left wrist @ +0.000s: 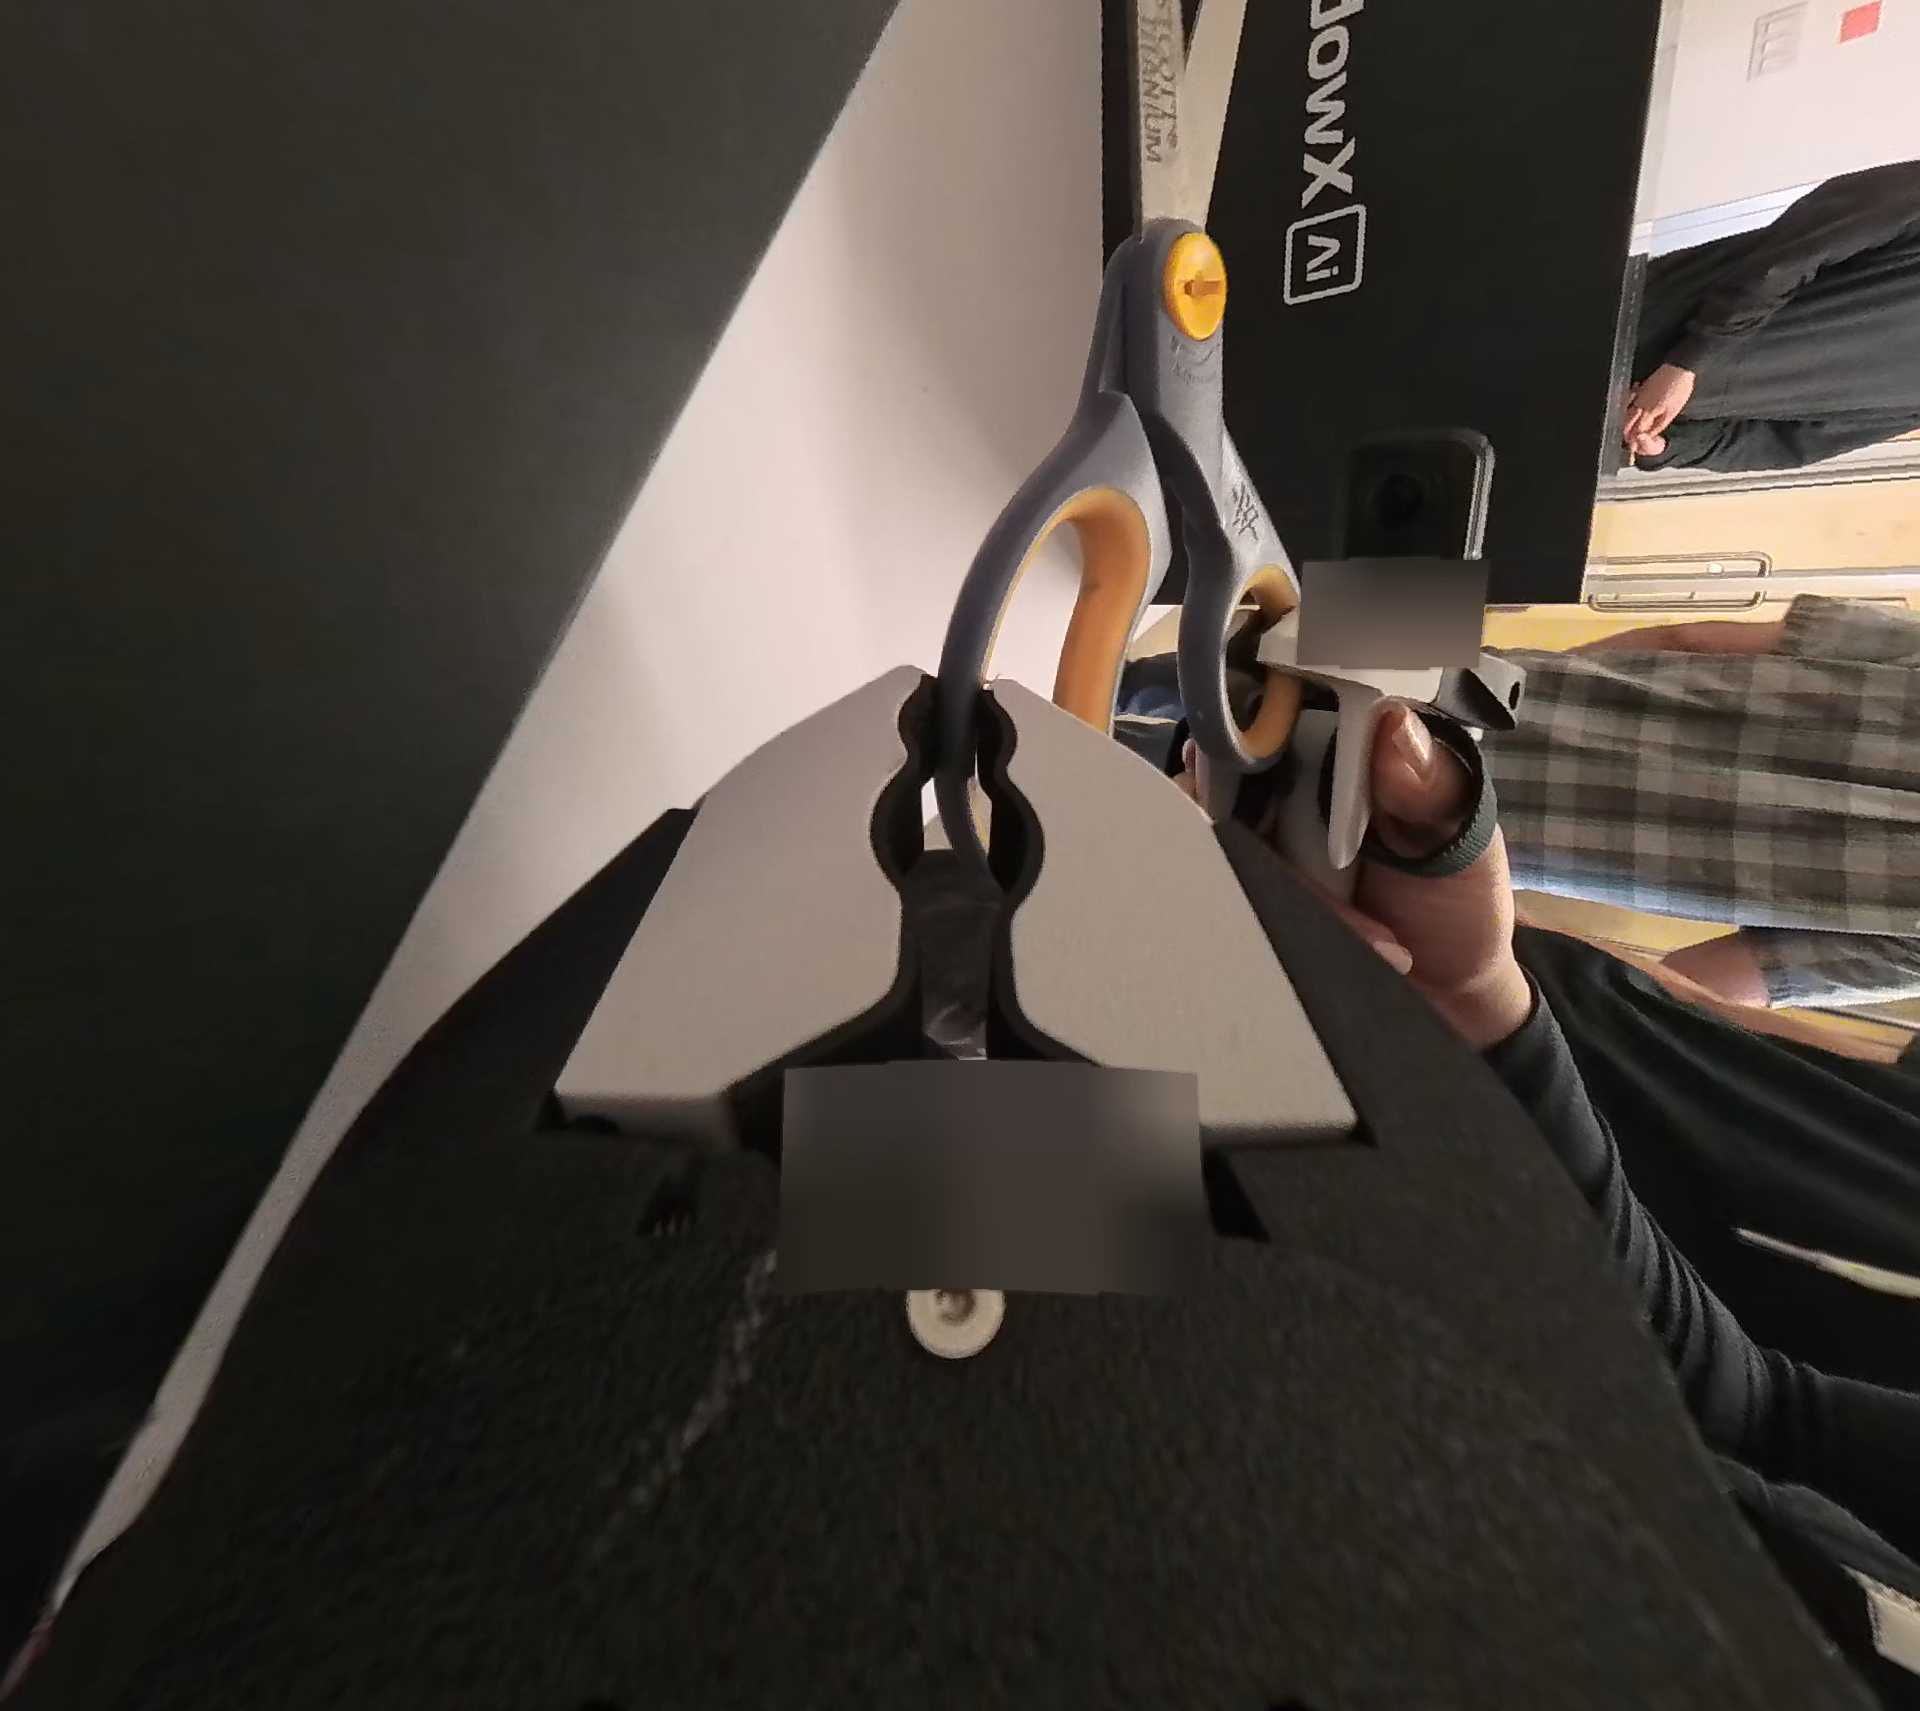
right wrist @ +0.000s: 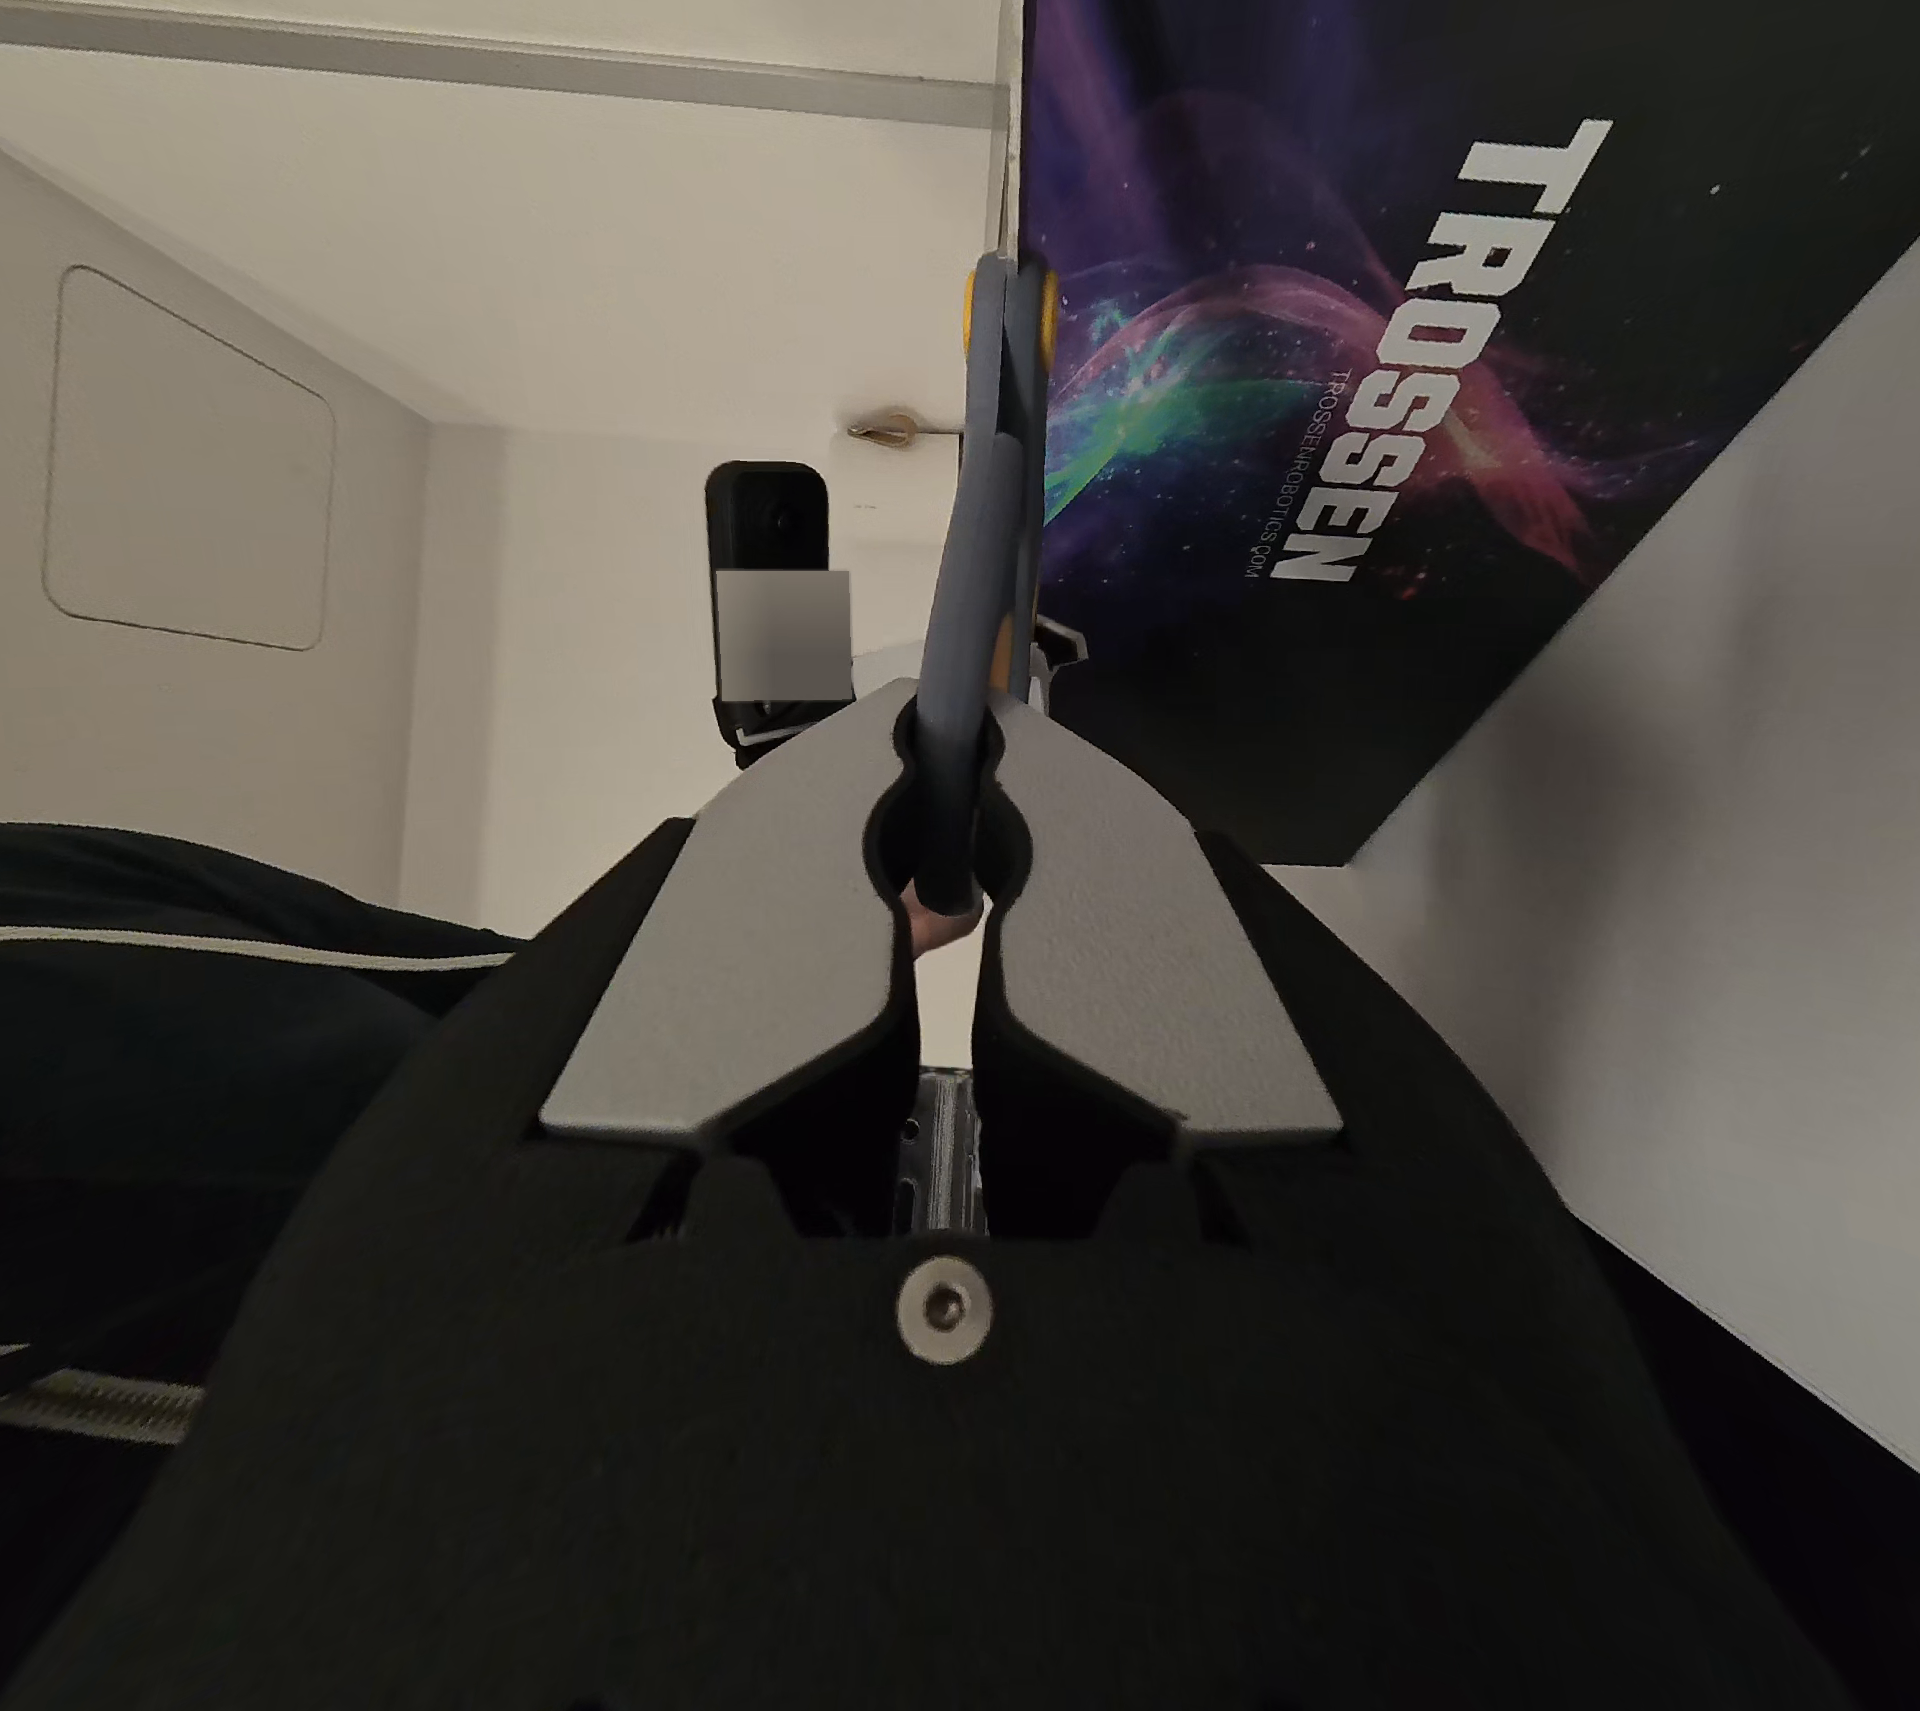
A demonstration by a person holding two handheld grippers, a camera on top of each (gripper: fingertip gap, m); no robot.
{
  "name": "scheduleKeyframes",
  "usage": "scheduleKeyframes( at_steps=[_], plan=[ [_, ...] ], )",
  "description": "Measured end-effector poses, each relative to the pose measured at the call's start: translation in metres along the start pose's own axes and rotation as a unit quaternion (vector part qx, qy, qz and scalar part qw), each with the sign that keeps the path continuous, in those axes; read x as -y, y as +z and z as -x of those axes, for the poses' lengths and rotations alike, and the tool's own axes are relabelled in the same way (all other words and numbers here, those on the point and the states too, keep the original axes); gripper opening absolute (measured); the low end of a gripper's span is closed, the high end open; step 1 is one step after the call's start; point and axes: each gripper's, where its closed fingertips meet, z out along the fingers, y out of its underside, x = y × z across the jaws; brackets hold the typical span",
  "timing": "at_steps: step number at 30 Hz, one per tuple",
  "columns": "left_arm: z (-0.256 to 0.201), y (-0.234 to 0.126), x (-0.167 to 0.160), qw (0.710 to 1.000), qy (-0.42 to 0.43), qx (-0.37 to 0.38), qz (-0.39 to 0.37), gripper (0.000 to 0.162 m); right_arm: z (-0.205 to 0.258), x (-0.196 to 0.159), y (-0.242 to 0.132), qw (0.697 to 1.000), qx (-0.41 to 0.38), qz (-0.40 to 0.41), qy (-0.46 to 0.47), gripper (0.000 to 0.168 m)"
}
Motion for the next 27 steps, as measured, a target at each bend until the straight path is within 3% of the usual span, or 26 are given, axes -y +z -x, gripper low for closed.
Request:
scheduleKeyframes(
  at_steps=[10,27],
  plan=[
    [-0.005,0.005,0.008,1.0,-0.004,-0.01,-0.01,0.006,0.004,0.01,-0.002,1.0,-0.007,0.014,-0.006,0.004],
    [0.0,0.004,0.007,1.0,0.021,0.015,-0.008,0.006,-0.005,0.01,0.008,0.999,0.018,-0.03,-0.006,0.004]
  ],
)
